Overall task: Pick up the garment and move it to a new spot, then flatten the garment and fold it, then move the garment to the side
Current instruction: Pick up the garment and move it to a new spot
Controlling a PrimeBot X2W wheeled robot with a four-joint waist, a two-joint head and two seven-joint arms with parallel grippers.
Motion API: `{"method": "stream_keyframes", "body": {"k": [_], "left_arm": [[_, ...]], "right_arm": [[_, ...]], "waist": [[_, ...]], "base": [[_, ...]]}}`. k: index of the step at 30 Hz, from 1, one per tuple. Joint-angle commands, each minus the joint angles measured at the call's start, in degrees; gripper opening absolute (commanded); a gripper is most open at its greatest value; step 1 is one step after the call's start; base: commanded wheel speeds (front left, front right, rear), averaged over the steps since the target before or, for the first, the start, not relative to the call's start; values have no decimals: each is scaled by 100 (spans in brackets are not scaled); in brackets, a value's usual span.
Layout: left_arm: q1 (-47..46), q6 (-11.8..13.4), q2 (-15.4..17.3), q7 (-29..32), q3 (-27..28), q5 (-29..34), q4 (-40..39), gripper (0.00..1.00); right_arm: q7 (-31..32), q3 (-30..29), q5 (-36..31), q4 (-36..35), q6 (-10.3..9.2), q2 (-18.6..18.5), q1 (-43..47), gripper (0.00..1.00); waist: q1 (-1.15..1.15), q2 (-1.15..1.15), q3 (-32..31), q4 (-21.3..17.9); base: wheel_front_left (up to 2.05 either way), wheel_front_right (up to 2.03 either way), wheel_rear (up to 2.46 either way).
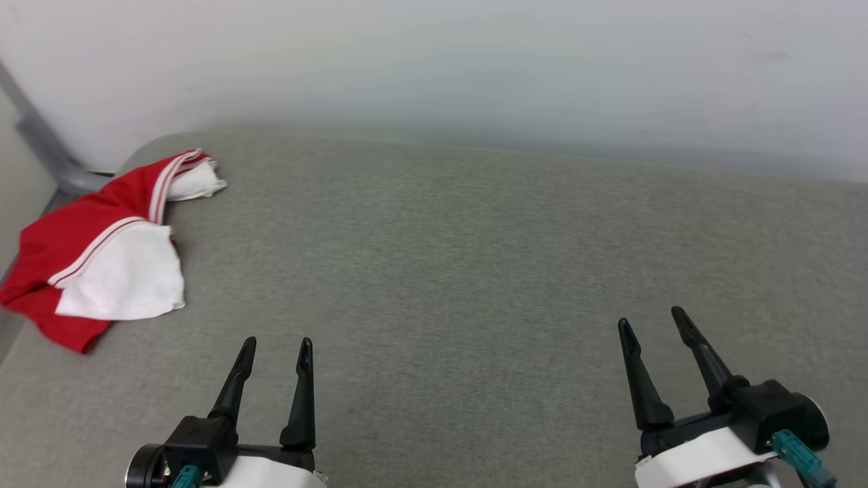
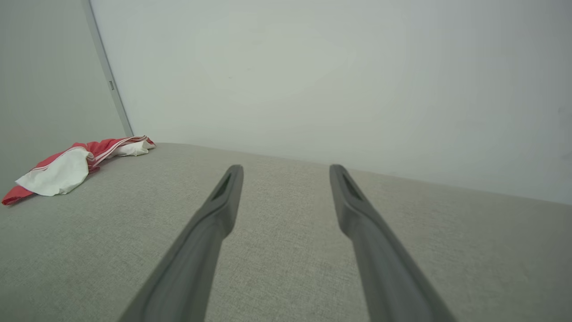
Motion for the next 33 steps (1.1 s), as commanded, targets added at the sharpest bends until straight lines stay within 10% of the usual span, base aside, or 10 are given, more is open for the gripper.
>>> {"method": "stream_keyframes", "body": {"k": [1, 18, 33], "left_arm": [[42, 11, -4, -16, 17, 9, 5, 100], [230, -51, -4, -16, 146, 35, 66, 100], [230, 27, -6, -16, 224, -129, 17, 100]], "right_arm": [[-12, 39, 50, 34, -4, 5, 79, 100], [-11, 413, 102, 175, -4, 4, 155, 100], [-12, 513, 42, 204, -4, 4, 59, 100]], "waist": [[0, 0, -34, 262], [0, 0, -179, 1596], [0, 0, -58, 1675]], "base": [[0, 0, 0], [0, 0, 0], [0, 0, 0]]}}
